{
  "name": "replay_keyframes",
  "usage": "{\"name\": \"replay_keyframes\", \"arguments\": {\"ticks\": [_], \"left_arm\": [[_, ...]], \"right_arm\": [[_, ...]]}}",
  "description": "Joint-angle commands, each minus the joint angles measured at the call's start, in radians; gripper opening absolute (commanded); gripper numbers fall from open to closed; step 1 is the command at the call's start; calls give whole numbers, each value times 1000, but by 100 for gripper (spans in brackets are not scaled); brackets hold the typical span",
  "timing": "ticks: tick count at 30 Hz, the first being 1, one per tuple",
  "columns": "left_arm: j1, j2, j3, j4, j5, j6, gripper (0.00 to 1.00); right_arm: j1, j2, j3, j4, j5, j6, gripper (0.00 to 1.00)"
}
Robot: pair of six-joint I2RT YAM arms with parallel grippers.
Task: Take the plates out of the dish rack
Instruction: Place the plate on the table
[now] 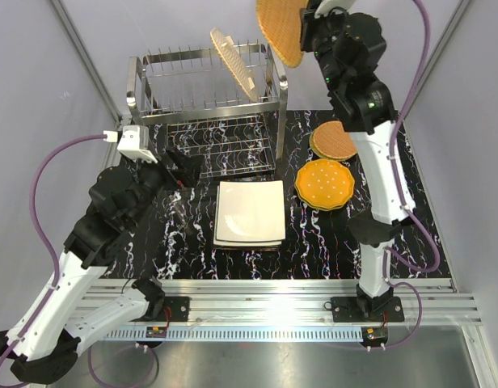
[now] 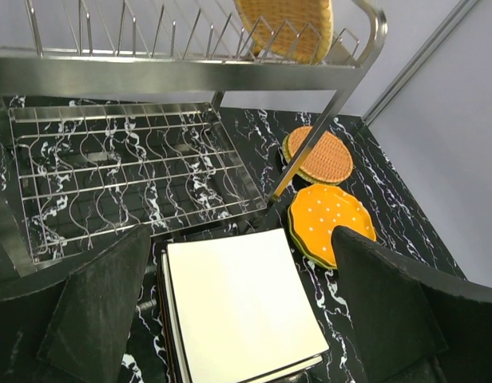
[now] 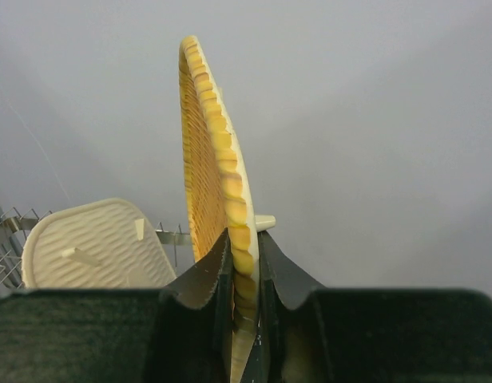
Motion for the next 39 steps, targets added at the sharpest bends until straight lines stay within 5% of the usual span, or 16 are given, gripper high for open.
{"name": "replay_keyframes", "arguments": {"ticks": [1,9,20,27,32,39], "left_arm": [[5,14,57,75,23,26,99],[5,22,56,89,29,27,99],[7,13,53,86,42,49,99],[7,36,74,89,66,56,99],[10,62,105,81,97,50,99],[11,66,110,81,97,40,99]], "right_arm": [[-81,-142,33,81,-9,31,0],[-430,-314,-171,-106,-176,263,0],[-977,-647,-892,-177,-564,326,0],[-1118,-764,-1367,-146,-704,262,0],[-1200,-709,-1475,-146,-865,263,0],[-1243,-686,-1627,-100,-831,164,0]]}}
